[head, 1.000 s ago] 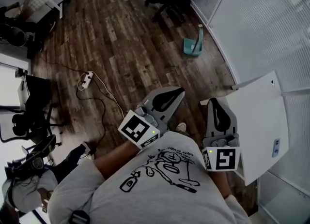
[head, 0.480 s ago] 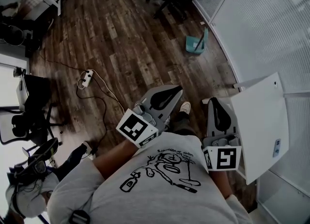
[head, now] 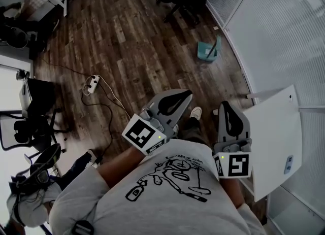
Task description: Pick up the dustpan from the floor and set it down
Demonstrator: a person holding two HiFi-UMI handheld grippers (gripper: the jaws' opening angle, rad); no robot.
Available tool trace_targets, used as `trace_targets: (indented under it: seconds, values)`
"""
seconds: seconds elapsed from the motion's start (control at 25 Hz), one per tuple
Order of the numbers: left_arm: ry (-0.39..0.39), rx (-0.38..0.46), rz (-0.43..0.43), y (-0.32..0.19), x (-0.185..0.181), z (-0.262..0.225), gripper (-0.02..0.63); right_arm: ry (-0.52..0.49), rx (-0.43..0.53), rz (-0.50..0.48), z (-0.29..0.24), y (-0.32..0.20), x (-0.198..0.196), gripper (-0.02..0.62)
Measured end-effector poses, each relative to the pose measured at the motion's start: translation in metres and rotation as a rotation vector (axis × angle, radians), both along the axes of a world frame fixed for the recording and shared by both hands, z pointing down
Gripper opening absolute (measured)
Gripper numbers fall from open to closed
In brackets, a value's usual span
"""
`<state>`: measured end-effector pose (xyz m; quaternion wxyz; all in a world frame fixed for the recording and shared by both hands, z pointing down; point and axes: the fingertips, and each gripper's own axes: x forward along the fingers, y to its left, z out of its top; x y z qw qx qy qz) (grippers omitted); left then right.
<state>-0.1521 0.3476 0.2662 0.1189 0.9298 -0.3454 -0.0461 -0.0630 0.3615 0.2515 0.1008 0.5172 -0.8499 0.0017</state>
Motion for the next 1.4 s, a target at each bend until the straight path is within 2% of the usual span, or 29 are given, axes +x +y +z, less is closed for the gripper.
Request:
trace_targets:
  seconds: [0.4,0.92,1.4]
  values:
    - [-0.016,0.010,0.012,-0.063,0.059,-0.002,0.002,-0.018,-0.004,0.011,0.003,-0.062,0.061,0.009]
    - [-0.021,0.021,0.005,-0.132,0.156,-0.006,0.002,-0.031,0.007,0.014,0.004,-0.133,0.159,0.009]
    - [-0.027,0.011,-0.004,-0.169,0.202,0.002,0.002,-0.043,-0.015,0.019,0.018,-0.168,0.208,0.009]
